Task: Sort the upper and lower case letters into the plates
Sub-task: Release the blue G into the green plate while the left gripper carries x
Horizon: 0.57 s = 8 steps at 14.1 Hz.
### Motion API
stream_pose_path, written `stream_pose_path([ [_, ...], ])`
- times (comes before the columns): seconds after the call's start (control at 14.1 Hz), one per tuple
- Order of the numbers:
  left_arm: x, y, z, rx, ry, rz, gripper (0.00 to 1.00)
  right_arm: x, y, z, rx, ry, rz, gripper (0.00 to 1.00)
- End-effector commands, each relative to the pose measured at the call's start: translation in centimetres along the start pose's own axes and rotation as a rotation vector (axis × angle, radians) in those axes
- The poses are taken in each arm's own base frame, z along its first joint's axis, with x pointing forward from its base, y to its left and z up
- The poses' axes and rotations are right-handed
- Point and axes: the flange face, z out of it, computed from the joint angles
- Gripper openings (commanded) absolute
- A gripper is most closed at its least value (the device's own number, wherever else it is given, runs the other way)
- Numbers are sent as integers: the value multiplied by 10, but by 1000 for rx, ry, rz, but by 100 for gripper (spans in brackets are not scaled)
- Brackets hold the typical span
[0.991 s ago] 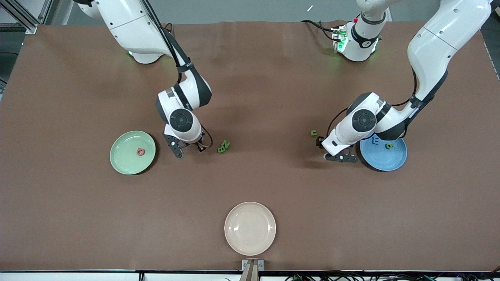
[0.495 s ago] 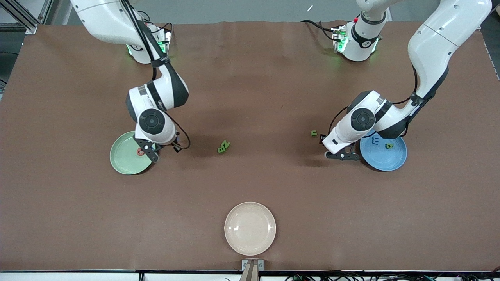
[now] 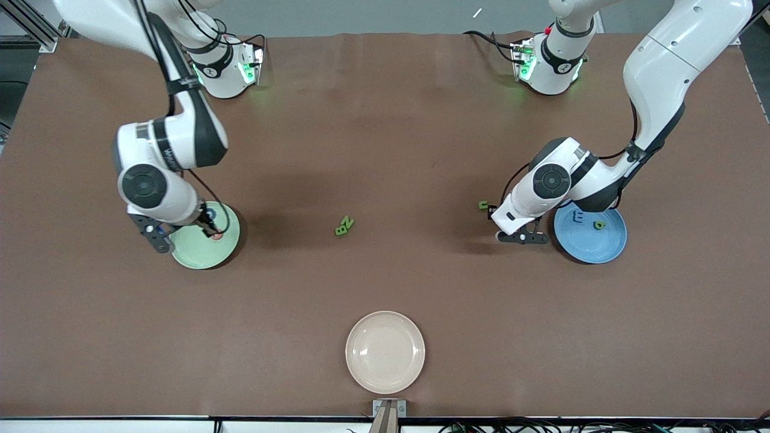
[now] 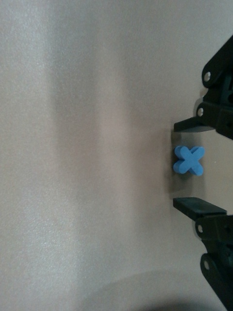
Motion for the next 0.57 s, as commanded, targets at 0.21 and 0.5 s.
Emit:
stream_pose_path([
  [0.21, -6, 1, -4, 34, 11, -6, 46, 112, 98, 58, 89, -65, -3, 0],
  [0.5, -6, 2, -4, 34, 9, -11, 38, 83, 71, 63, 115, -120, 25, 0],
])
